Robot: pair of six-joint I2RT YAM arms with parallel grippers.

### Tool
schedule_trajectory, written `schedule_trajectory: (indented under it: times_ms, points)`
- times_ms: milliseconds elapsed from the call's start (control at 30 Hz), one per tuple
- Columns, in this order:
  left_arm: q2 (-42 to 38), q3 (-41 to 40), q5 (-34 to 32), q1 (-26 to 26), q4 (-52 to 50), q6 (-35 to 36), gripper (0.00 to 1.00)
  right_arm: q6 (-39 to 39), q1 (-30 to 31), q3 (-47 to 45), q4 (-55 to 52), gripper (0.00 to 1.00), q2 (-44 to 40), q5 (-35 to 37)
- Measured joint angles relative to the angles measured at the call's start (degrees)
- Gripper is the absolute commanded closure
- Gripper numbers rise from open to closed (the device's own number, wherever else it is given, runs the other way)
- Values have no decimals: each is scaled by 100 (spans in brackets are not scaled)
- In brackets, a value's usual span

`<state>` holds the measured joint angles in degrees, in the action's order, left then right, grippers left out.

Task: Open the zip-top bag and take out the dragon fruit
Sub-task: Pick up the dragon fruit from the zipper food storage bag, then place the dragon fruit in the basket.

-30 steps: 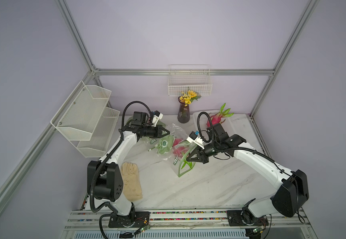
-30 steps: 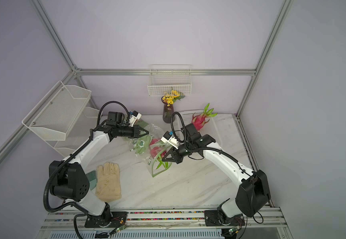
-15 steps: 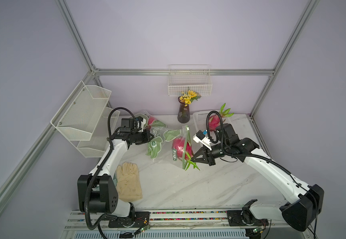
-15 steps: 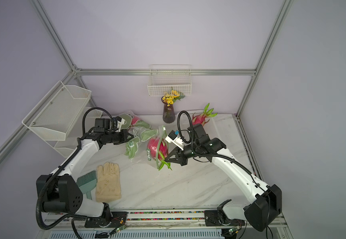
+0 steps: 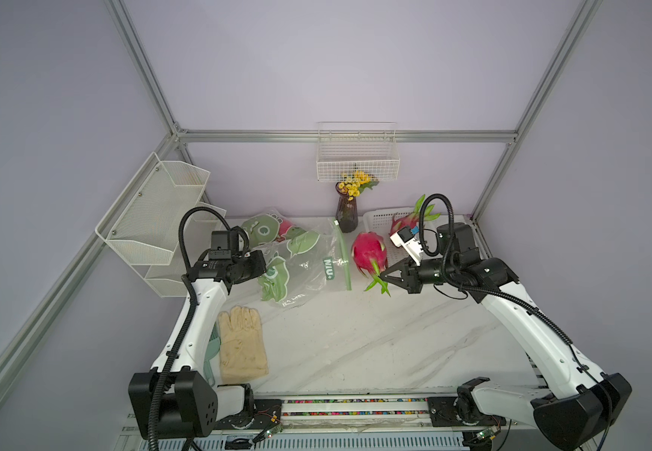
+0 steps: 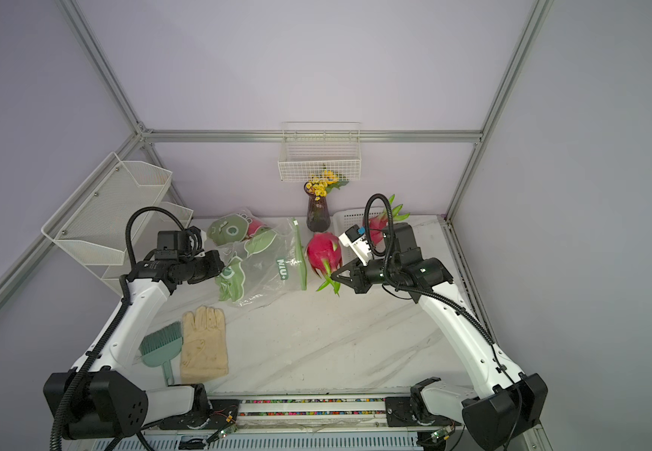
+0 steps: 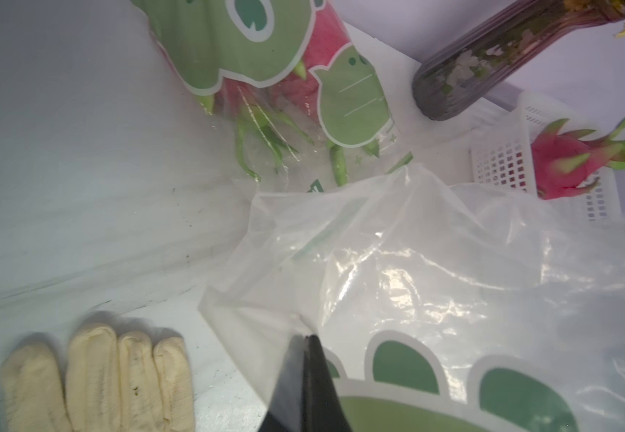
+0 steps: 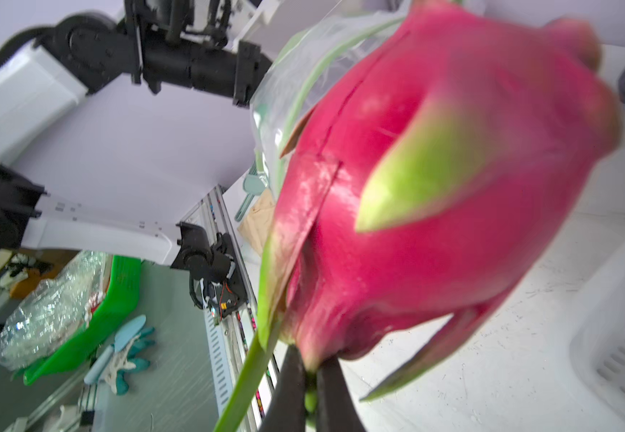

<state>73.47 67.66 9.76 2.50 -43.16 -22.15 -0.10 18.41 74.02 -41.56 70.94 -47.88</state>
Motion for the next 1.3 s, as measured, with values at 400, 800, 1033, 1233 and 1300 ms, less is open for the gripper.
schedule_trajectory:
  times_ms: [400,800,1033,1233,1300]
  points:
    - [-168,-208,-511,96,-240,13,100,1578,-927,457,275,100,326,22]
    - [-170,-380,-52,96,-111,9,100,3475,-1261,973,302,100,1215,352]
    - [-168,-448,208,96,76,-42,100,4170,-1733,955,385,100,1963,400]
    - [-116,-579,319,96,155,-114,100,4664,-1958,684,863,100,2614,356]
    - [-114,-590,352,96,175,-129,100,4798,-1996,651,1040,100,2879,326]
